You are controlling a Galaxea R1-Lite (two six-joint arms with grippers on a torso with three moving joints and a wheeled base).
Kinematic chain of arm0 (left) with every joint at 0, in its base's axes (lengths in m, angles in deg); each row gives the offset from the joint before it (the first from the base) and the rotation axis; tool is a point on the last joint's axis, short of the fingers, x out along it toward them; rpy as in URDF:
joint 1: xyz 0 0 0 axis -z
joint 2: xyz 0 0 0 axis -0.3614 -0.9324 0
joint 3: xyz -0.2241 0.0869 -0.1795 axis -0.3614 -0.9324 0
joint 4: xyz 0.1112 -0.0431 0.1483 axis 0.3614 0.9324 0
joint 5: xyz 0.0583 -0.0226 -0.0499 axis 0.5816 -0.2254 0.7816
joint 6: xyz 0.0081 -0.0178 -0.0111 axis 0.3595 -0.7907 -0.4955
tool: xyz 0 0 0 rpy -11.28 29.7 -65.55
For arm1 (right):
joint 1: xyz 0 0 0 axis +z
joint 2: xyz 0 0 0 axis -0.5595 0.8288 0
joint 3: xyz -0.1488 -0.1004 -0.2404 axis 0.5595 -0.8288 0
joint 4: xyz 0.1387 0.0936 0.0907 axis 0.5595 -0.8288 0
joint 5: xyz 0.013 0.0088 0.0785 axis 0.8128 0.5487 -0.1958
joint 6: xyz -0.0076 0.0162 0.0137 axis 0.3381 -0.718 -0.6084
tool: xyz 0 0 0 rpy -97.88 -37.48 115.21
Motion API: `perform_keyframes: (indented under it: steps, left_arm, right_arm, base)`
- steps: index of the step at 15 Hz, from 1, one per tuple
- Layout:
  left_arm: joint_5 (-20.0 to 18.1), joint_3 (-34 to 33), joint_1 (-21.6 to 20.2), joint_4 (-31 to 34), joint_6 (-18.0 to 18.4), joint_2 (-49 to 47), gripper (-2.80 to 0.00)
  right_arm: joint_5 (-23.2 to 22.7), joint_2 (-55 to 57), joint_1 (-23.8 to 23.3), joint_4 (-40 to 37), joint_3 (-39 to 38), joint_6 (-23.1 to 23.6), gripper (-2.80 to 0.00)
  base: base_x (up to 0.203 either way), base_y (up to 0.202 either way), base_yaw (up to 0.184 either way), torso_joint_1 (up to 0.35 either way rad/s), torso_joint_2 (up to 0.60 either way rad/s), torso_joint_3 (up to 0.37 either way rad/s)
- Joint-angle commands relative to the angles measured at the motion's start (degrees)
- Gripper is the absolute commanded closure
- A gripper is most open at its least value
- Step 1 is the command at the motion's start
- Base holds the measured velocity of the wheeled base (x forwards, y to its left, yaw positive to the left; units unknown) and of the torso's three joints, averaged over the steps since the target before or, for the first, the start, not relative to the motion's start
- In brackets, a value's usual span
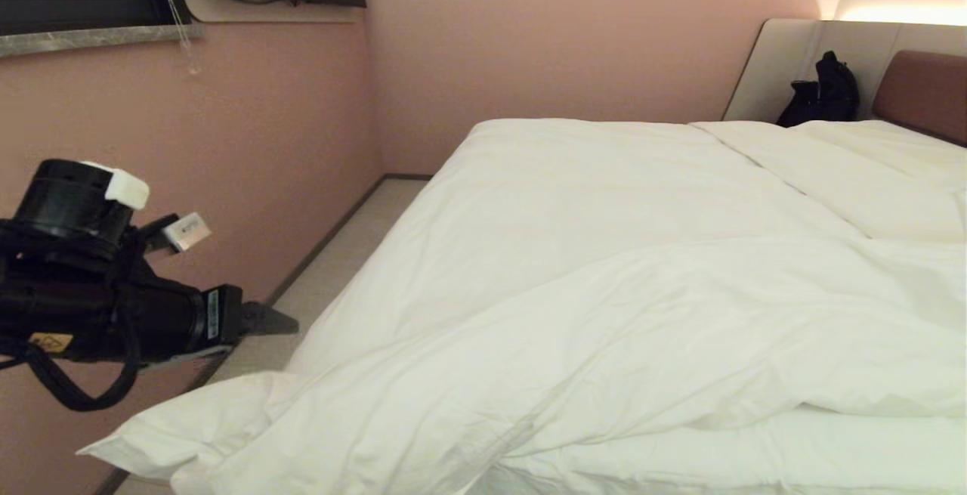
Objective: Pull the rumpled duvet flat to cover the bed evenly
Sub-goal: Flatten the corners of the folded blanket
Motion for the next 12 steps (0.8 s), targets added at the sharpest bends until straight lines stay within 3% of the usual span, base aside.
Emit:
perform_keyframes:
  steps: [1, 3, 4, 10, 12]
  left_arm:
    - [0.0, -0.2, -0.1, -4.4, -0.2, 1.1, -2.8]
    - [-0.1, 0.2, -0.1, -9.1, -0.9, -0.8, -2.8]
    - [-0.2, 0.4, 0.0, -11.7, -1.5, -2.3, 0.0]
    - [-0.5, 2.8, 0.0, -23.9, -4.5, -13.5, 0.0]
    - [-0.1, 4.9, 0.0, -26.6, -7.7, -16.9, 0.0]
  right_arm:
    - [0.0, 0.0, 0.0, 0.0, 0.0, 0.0, 0.0]
    - [0.0, 0.0, 0.0, 0.0, 0.0, 0.0, 0.0]
    - [0.0, 0.0, 0.0, 0.0, 0.0, 0.0, 0.0]
    - [0.0, 0.0, 0.0, 0.0, 0.0, 0.0, 0.0]
    - [0.0, 0.0, 0.0, 0.0, 0.0, 0.0, 0.0]
  base:
    - [0.0, 0.0, 0.0, 0.0, 0.0, 0.0]
    - [0.0, 0.0, 0.0, 0.0, 0.0, 0.0]
    - [0.0, 0.0, 0.0, 0.0, 0.0, 0.0]
    - [0.0, 0.0, 0.0, 0.0, 0.0, 0.0]
    - [0.0, 0.0, 0.0, 0.0, 0.0, 0.0]
